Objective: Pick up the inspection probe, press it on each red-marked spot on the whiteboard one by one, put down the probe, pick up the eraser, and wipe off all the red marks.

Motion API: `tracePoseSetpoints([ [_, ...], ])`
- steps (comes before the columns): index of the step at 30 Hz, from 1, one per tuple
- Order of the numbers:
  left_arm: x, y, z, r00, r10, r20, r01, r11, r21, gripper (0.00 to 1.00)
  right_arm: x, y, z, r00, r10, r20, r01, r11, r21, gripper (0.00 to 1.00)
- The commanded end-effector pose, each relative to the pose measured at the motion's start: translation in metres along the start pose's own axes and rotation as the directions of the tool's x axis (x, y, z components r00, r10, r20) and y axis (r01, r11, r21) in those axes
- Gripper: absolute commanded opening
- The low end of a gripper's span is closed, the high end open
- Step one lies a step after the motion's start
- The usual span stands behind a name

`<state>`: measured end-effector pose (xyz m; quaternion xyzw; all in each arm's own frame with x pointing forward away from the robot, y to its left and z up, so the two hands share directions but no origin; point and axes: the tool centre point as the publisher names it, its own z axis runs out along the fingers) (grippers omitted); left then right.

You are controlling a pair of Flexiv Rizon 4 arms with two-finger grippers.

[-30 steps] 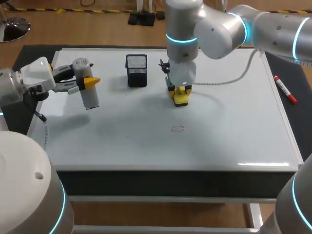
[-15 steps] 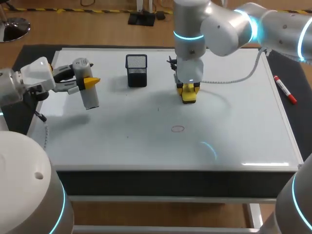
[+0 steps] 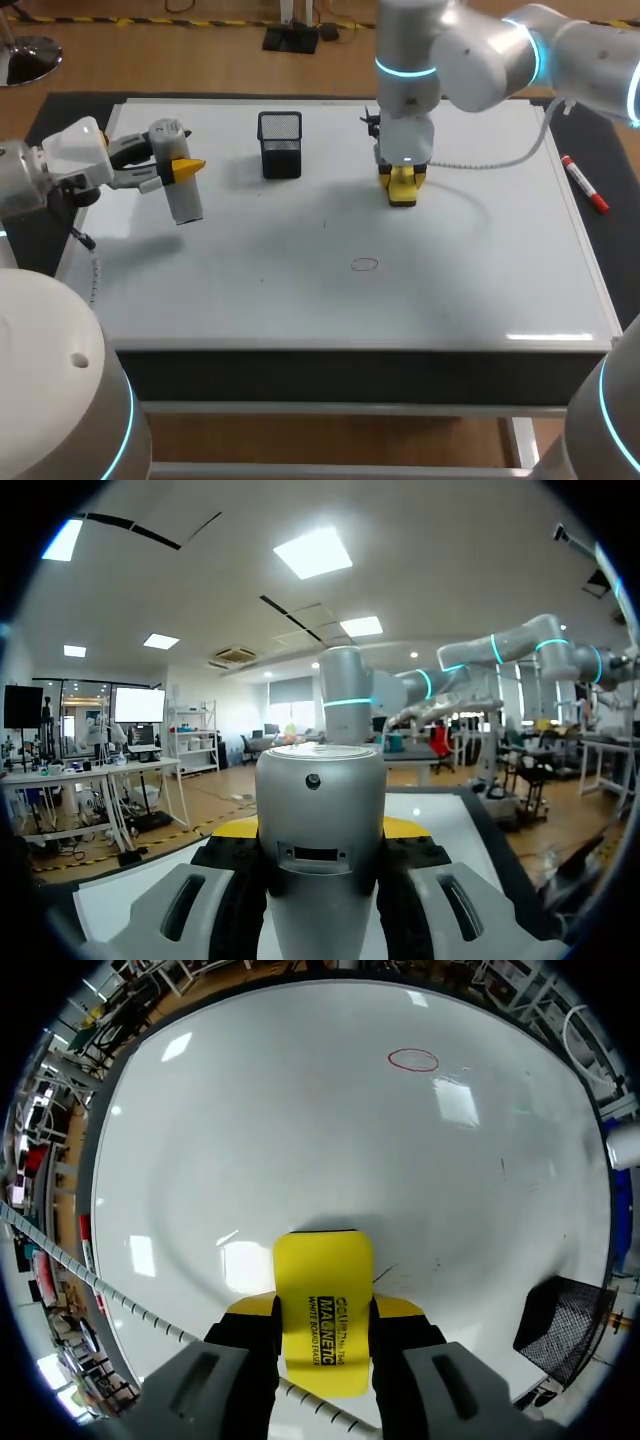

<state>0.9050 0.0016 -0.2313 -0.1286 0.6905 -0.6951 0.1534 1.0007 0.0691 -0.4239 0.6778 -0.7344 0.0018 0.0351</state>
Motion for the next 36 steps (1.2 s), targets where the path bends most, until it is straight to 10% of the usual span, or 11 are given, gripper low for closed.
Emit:
tracePoseSetpoints([
  [1, -0.001, 0.0, 0.0, 1.0, 0.0, -0.001, 0.0, 1.0, 0.002, 0.0, 0.018, -0.005, -0.027, 1.0, 0.013, 0.02, -0.013, 1.0, 0.007, 0.0],
  [36, -0.001, 0.0, 0.0, 1.0, 0.0, -0.001, 0.0, 1.0, 0.002, 0.0, 0.127, -0.106, -0.053, 0.977, 0.211, 0.027, -0.211, 0.977, -0.011, 0.0],
])
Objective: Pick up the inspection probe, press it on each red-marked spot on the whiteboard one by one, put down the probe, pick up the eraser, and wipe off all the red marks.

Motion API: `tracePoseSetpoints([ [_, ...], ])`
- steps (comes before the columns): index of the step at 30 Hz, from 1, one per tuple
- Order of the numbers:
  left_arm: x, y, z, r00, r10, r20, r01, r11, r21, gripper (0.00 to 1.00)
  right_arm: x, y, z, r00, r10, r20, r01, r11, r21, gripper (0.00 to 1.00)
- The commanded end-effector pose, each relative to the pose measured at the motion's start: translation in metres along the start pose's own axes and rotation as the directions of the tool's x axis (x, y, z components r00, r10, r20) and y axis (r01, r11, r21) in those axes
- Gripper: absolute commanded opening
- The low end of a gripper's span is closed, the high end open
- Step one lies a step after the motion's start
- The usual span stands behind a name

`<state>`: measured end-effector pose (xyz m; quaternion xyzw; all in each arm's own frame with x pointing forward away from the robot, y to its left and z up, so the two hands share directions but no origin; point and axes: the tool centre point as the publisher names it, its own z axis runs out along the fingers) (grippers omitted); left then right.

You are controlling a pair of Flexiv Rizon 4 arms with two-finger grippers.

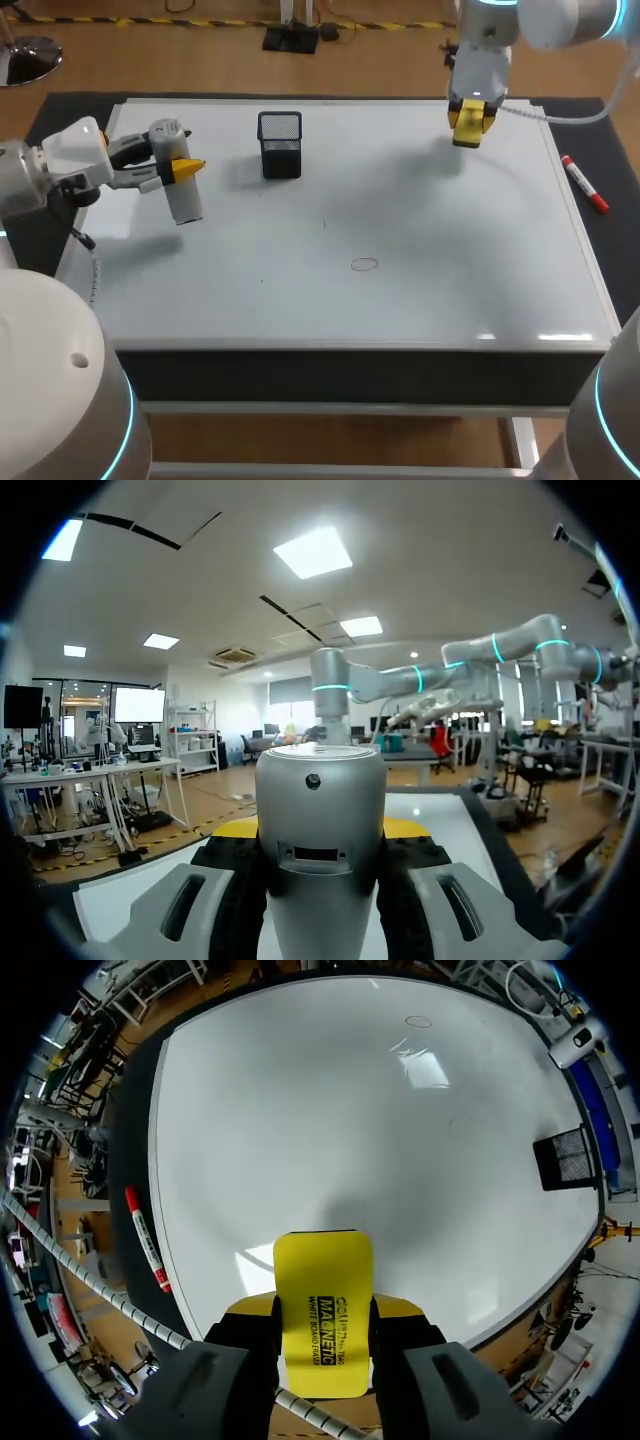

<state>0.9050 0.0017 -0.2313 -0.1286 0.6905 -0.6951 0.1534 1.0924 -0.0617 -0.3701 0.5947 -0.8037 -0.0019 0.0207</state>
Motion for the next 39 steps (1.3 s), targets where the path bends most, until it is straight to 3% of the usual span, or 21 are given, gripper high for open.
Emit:
tracePoseSetpoints([
  [1, -0.001, 0.0, 0.0, 1.0, 0.0, -0.001, 0.0, 1.0, 0.002, 0.0, 0.0, -0.007, -0.001, 1.0, -0.003, -0.004, 0.003, 1.0, -0.016, 0.0],
  [18, -0.001, 0.0, 0.0, 1.0, 0.0, -0.001, 0.0, 1.0, 0.002, 0.0, 0.0, -0.007, -0.001, 1.0, -0.003, -0.004, 0.003, 1.0, -0.016, 0.0],
  [24, 0.034, -0.004, 0.036, 0.997, 0.045, -0.066, -0.044, 0.999, 0.006, 0.0, 0.0, -0.007, -0.001, 1.0, -0.003, -0.004, 0.003, 1.0, -0.016, 0.0],
  [32, 0.08, -0.014, 0.087, 0.985, 0.054, -0.165, -0.043, 0.997, 0.068, 0.0, 0.0, -0.007, -0.001, 1.0, -0.003, -0.004, 0.003, 1.0, -0.016, 0.0],
  [39, 0.114, -0.017, 0.139, 0.953, 0.07, -0.295, -0.055, 0.997, 0.059, 0.0, 0.0, -0.007, -0.001, 1.0, -0.003, -0.004, 0.003, 1.0, -0.016, 0.0],
])
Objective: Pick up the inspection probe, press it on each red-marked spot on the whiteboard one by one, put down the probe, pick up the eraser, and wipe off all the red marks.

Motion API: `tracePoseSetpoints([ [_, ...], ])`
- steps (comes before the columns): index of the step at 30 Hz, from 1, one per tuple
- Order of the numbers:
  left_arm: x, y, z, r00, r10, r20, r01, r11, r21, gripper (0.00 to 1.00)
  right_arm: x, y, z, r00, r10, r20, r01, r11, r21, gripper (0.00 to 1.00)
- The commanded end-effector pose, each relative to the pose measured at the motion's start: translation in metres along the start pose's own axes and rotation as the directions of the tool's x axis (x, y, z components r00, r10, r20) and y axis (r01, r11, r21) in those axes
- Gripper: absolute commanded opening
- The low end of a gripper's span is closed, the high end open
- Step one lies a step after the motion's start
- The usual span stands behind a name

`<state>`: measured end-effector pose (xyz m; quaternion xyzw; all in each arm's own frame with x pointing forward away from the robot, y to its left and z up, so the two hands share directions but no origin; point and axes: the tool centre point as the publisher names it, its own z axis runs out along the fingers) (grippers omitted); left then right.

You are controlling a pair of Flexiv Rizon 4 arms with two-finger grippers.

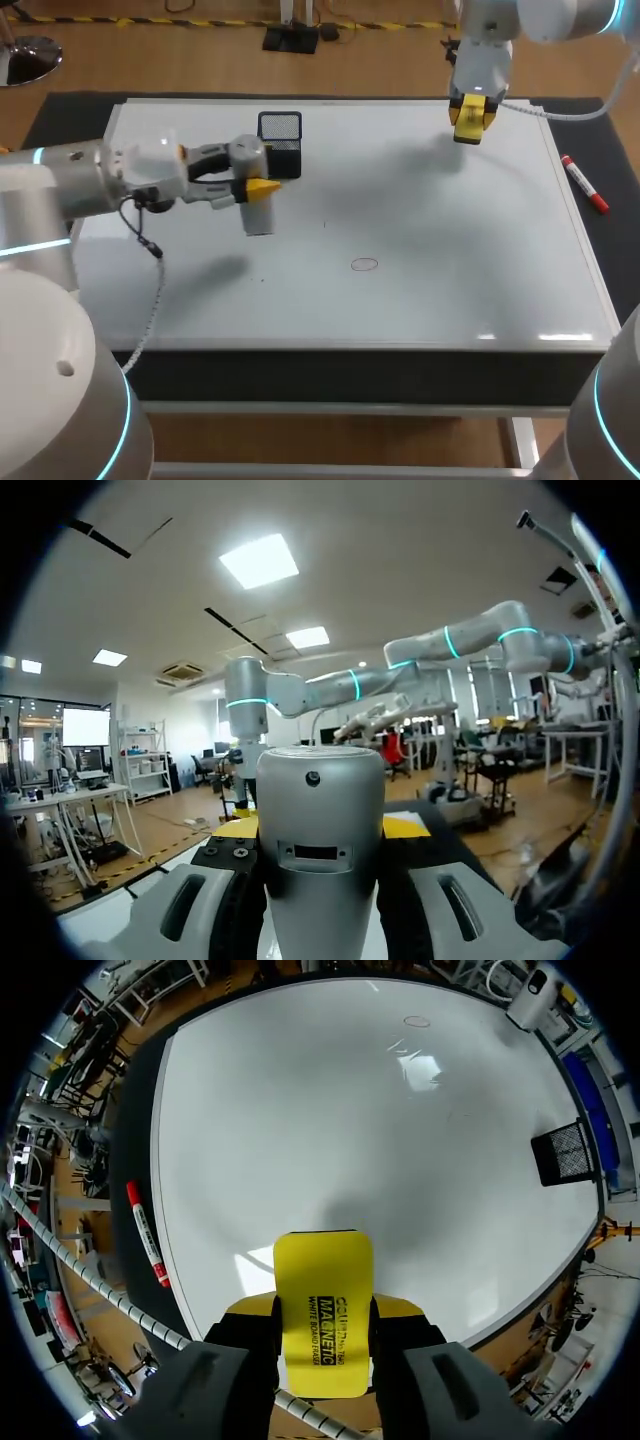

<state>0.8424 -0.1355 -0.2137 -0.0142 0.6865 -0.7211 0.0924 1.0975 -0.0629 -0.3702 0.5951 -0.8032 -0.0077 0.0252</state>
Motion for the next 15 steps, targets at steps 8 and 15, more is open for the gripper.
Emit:
tracePoseSetpoints([
  [8, 0.005, 0.009, 0.083, 0.99, 0.002, -0.138, 0.001, 1.0, 0.021, 0.0, 0.0, -0.002, -0.001, 1.0, -0.002, -0.004, 0.002, 1.0, -0.001, 0.0],
  [15, 0.02, 0.02, 0.113, 0.973, -0.028, -0.227, 0.037, 0.999, 0.034, 0.0, 0.0, -0.002, -0.001, 1.0, -0.002, -0.004, 0.002, 1.0, -0.001, 0.0],
])
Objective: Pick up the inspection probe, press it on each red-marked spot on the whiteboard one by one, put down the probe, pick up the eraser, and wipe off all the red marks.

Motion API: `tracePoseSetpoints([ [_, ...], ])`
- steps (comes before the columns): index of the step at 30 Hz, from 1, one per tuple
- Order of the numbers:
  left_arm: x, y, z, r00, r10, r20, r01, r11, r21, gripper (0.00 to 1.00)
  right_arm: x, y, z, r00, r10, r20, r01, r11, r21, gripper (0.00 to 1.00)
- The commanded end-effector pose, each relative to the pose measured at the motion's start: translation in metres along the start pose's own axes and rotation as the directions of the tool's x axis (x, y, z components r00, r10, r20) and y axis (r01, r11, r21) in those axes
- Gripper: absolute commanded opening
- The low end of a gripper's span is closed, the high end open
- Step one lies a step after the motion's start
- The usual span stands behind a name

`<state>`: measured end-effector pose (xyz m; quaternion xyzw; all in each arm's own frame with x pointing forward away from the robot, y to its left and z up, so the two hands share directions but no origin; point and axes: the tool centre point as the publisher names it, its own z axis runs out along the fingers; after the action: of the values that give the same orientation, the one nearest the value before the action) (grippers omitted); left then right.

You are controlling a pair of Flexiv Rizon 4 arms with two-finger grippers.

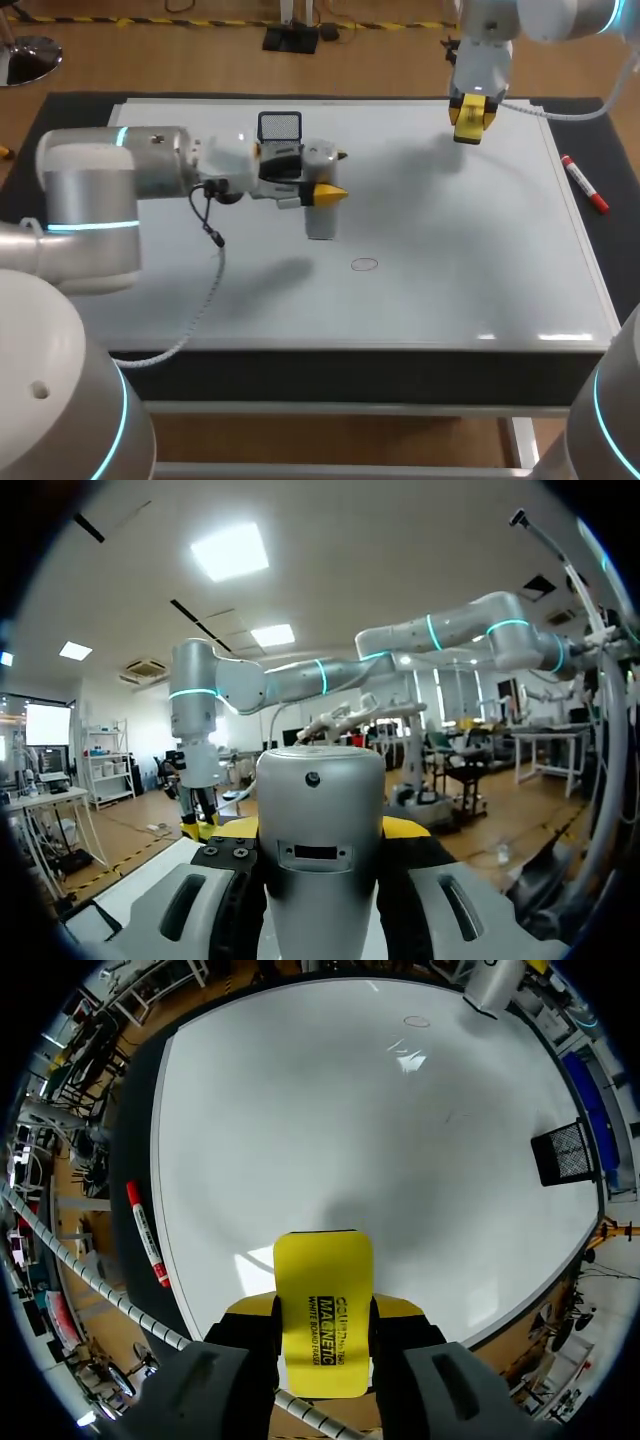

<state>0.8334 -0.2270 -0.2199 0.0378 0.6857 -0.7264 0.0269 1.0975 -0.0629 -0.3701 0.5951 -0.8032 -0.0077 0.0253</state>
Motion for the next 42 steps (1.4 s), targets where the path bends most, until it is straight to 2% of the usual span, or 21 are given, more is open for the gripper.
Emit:
tracePoseSetpoints([
  [1, -0.006, 0.012, 0.026, 0.998, -0.006, -0.067, 0.007, 1.0, 0.023, 0.0, 0.0, -0.002, -0.001, 1.0, -0.002, -0.004, 0.002, 1.0, -0.001, 0.0],
  [14, 0.007, 0.034, 0.056, 0.988, -0.057, -0.142, 0.062, 0.997, 0.035, 0.0, 0.0, -0.002, -0.001, 1.0, -0.002, -0.004, 0.002, 1.0, -0.001, 0.0],
  [26, 0.012, 0.045, 0.058, 0.988, -0.077, -0.136, 0.086, 0.995, 0.058, 0.0, 0.0, -0.002, -0.001, 1.0, -0.002, -0.004, 0.002, 1.0, -0.001, 0.0],
  [35, 0.012, 0.052, 0.059, 0.987, -0.094, -0.128, 0.098, 0.995, 0.025, 0.0, 0.0, -0.002, -0.001, 1.0, -0.002, -0.004, 0.002, 1.0, -0.001, 0.0],
  [42, 0.012, 0.056, 0.058, 0.988, -0.096, -0.123, 0.101, 0.994, 0.038, 0.0, 0.0, -0.002, -0.001, 1.0, -0.002, -0.004, 0.002, 1.0, -0.001, 0.0],
])
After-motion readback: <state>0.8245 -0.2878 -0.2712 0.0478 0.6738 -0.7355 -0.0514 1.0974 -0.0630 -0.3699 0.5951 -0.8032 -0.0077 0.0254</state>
